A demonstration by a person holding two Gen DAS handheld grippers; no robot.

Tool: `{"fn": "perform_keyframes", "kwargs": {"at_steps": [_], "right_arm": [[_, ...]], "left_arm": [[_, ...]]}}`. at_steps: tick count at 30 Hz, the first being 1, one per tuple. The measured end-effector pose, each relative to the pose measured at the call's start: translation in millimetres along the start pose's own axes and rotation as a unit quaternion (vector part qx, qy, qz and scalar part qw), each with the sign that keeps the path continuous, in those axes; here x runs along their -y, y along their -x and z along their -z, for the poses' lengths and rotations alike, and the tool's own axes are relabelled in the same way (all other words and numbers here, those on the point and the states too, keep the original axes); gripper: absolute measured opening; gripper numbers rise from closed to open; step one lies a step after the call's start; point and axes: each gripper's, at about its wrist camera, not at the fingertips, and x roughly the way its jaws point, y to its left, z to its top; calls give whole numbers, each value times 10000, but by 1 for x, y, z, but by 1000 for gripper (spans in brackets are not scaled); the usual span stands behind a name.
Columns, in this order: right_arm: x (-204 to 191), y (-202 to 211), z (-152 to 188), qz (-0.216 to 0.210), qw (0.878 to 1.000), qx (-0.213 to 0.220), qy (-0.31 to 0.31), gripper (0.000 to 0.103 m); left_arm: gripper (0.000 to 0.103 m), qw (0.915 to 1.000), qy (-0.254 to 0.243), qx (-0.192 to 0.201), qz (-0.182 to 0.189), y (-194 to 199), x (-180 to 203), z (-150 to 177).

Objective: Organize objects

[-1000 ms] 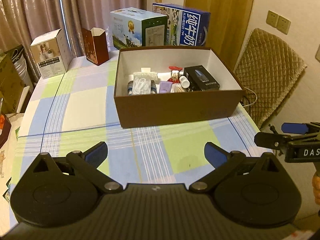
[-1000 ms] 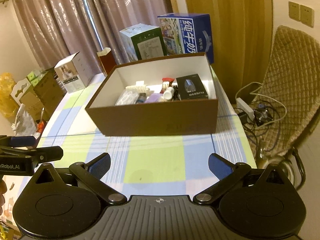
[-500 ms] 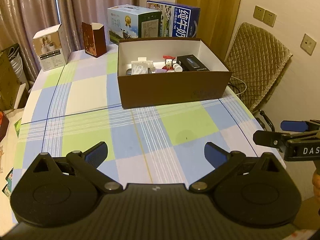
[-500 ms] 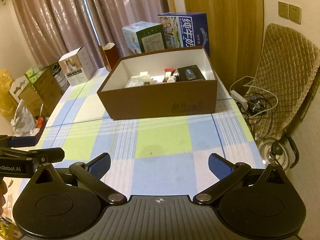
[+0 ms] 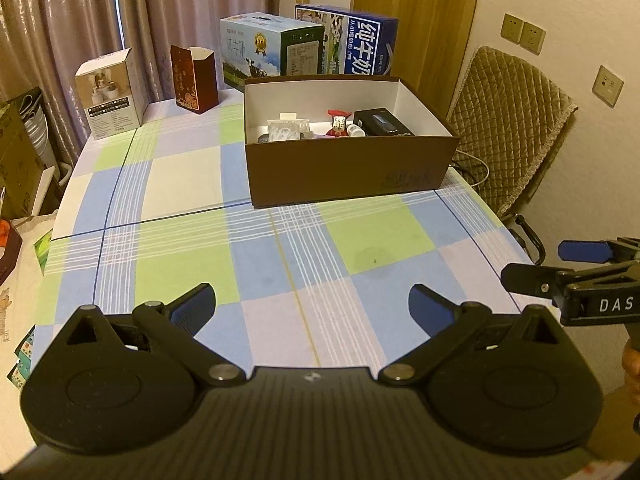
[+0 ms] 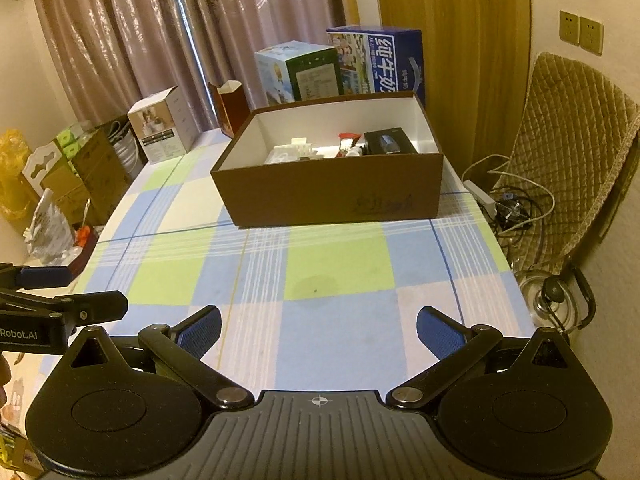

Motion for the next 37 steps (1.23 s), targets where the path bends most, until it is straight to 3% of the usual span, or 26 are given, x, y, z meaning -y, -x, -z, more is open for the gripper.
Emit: {"fn": "perform_keyframes", "kwargs": {"at_steps": [37], "right_arm": [[-7,4,4,21,10000,-9,10,101]], "left_arm": [[102,10000,-42,48,1,7,-1,3]]}}
